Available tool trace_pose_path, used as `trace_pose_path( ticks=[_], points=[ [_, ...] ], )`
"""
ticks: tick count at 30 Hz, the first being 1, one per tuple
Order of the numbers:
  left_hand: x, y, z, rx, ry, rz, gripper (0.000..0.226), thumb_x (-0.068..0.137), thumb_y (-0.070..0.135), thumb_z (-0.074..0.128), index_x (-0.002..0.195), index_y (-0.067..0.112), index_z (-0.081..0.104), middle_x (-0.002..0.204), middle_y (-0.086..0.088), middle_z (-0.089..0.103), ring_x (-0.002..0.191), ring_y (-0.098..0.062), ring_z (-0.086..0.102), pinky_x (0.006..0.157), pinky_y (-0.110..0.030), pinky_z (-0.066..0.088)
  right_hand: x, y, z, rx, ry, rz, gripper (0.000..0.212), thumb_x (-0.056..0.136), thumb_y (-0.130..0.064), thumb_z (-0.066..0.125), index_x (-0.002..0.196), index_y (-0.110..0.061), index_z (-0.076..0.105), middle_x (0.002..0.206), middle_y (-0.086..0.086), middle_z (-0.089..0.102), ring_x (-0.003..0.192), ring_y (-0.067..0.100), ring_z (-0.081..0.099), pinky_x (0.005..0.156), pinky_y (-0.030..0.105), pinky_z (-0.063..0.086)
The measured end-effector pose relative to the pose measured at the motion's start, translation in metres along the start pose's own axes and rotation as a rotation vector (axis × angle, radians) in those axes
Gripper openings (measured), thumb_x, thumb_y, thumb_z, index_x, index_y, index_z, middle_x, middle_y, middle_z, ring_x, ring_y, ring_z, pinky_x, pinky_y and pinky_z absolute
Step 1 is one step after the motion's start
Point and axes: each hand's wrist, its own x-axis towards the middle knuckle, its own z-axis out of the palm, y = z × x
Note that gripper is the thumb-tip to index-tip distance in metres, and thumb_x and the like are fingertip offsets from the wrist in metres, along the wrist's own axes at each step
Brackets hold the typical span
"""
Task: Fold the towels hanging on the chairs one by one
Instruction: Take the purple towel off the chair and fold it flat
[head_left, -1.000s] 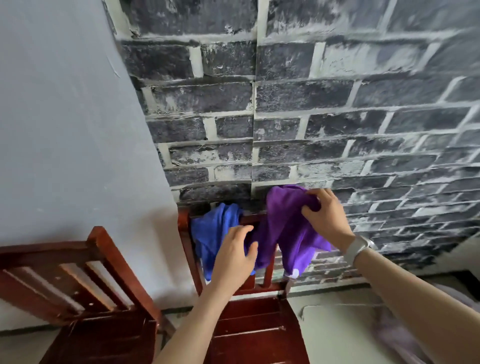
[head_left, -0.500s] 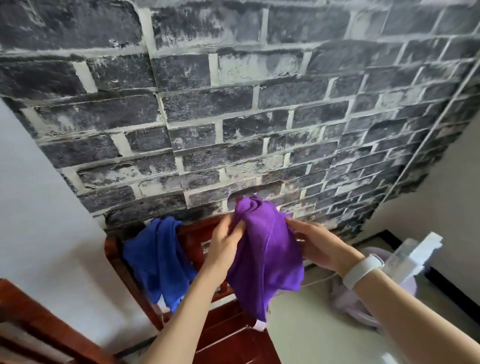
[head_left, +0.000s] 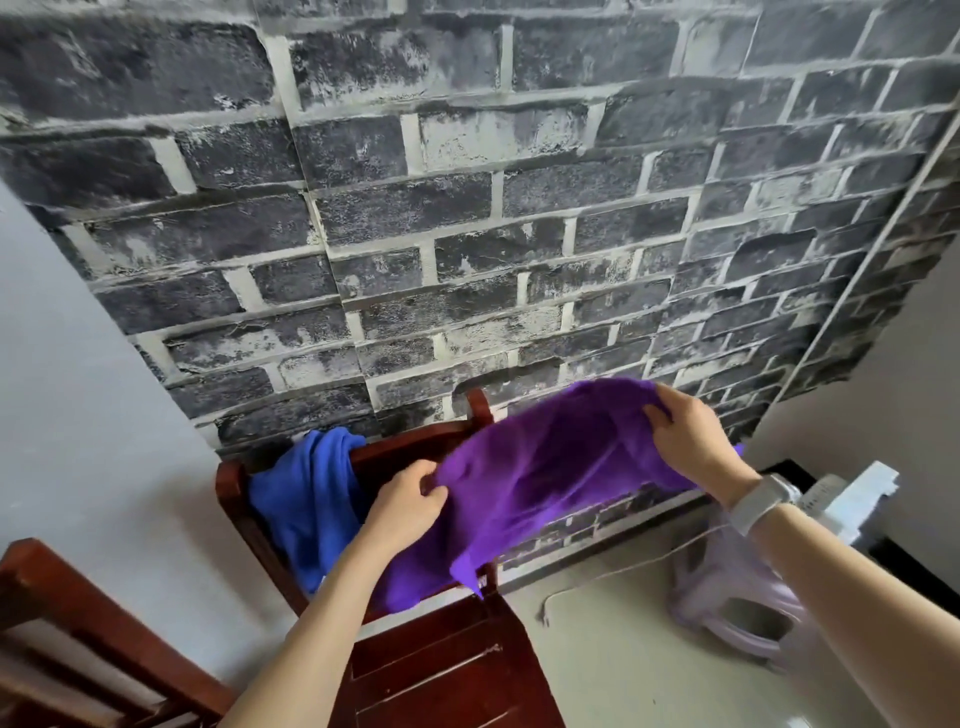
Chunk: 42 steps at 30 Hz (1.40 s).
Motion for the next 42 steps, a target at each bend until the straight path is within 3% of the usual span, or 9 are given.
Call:
trace_pose_path(
  ticks=[3, 6, 8, 12, 20, 25, 30, 37, 42],
  points=[
    [-0.004, 0.011, 0.009, -0.165, -0.083, 0.046, 0.071, 0.081, 0.022, 0.067, 0.142, 0.017, 0.029, 0.147, -0.003, 0.034, 0.132, -0.020, 0.039, 0.110, -0.036, 0.032, 0.001, -0.018, -0.007, -0.047, -0.244, -0.256, 0.019, 0.092, -0.004, 0.045, 0.103, 0.003, 0.059, 0.094, 0.016, 0.067, 0.088, 0.031, 0.062, 0.068, 0.024, 0.040],
    [-0.012, 0.034, 0.021, -0.295, -0.154, 0.233, 0.084, 0.077, 0.023, 0.072, 0.143, 0.027, 0.021, 0.146, 0.013, 0.029, 0.133, 0.000, 0.030, 0.110, -0.022, 0.027, -0.002, -0.044, -0.017, 0.032, -0.448, -0.396, 0.019, 0.092, -0.001, 0.045, 0.103, 0.004, 0.059, 0.088, 0.002, 0.060, 0.081, 0.015, 0.054, 0.062, 0.010, 0.035],
    [-0.018, 0.049, 0.032, -0.453, -0.251, 0.294, 0.068, 0.077, 0.012, 0.072, 0.131, 0.032, 0.036, 0.129, 0.022, 0.048, 0.113, 0.014, 0.046, 0.096, -0.009, 0.035, -0.002, -0.055, -0.022, 0.088, -0.507, -0.443, 0.018, 0.091, 0.001, 0.046, 0.103, 0.004, 0.059, 0.085, -0.001, 0.058, 0.077, 0.005, 0.050, 0.063, 0.007, 0.036],
    [-0.024, 0.059, 0.055, -0.666, -0.129, 0.203, 0.016, 0.076, 0.011, 0.067, 0.087, 0.021, 0.063, 0.083, 0.010, 0.071, 0.081, -0.011, 0.064, 0.077, -0.026, 0.048, 0.003, -0.057, -0.032, 0.159, -0.449, -0.420, 0.018, 0.091, -0.001, 0.047, 0.104, -0.005, 0.060, 0.079, -0.014, 0.055, 0.065, -0.007, 0.052, 0.064, 0.003, 0.038],
    [-0.037, 0.058, 0.058, -0.163, -0.073, 0.308, 0.029, 0.088, 0.029, 0.051, 0.076, 0.003, 0.055, 0.068, -0.015, 0.056, 0.063, -0.015, 0.045, 0.063, -0.032, 0.033, 0.004, 0.044, 0.018, -0.150, -0.172, -0.063, 0.031, 0.083, -0.010, 0.050, 0.107, -0.022, 0.065, 0.114, 0.006, 0.066, 0.109, 0.029, 0.057, 0.091, 0.038, 0.045],
    [-0.037, 0.069, 0.069, -0.028, -0.149, 0.237, 0.032, 0.093, 0.021, 0.045, 0.062, 0.015, 0.043, 0.057, 0.004, 0.040, 0.059, -0.013, 0.037, 0.057, -0.030, 0.025, -0.041, 0.093, 0.079, -0.043, -0.296, 0.240, 0.048, 0.079, -0.023, 0.061, 0.125, -0.012, 0.051, 0.124, 0.017, 0.052, 0.118, 0.035, 0.045, 0.099, 0.038, 0.038],
    [-0.036, 0.050, 0.070, -0.116, -0.097, 0.010, 0.034, 0.093, 0.023, 0.046, 0.060, 0.017, 0.038, 0.057, 0.002, 0.034, 0.052, -0.011, 0.031, 0.051, -0.029, 0.023, -0.112, 0.085, 0.118, 0.278, -0.647, 0.150, 0.025, 0.083, -0.011, 0.062, 0.107, -0.006, 0.062, 0.077, -0.007, 0.058, 0.063, -0.002, 0.055, 0.078, 0.028, 0.049],
    [-0.043, 0.040, 0.035, -0.490, 0.042, -0.167, 0.025, 0.079, 0.037, 0.057, 0.064, 0.017, 0.053, 0.071, -0.008, 0.047, 0.072, -0.019, 0.043, 0.067, -0.034, 0.030, -0.124, 0.031, 0.169, 0.357, -0.757, 0.019, 0.061, 0.081, -0.025, 0.065, 0.135, -0.011, 0.041, 0.126, 0.013, 0.048, 0.117, 0.026, 0.048, 0.095, 0.019, 0.032],
    [-0.056, 0.025, 0.001, -0.528, 0.108, -0.198, 0.032, 0.080, 0.039, 0.055, 0.080, 0.008, 0.061, 0.085, -0.009, 0.053, 0.082, -0.020, 0.047, 0.075, -0.037, 0.035, -0.117, 0.017, 0.187, 0.446, -0.569, -0.015, 0.029, 0.079, -0.022, 0.051, 0.093, -0.003, 0.068, 0.101, 0.016, 0.067, 0.099, 0.031, 0.059, 0.086, 0.033, 0.041]
  ],
)
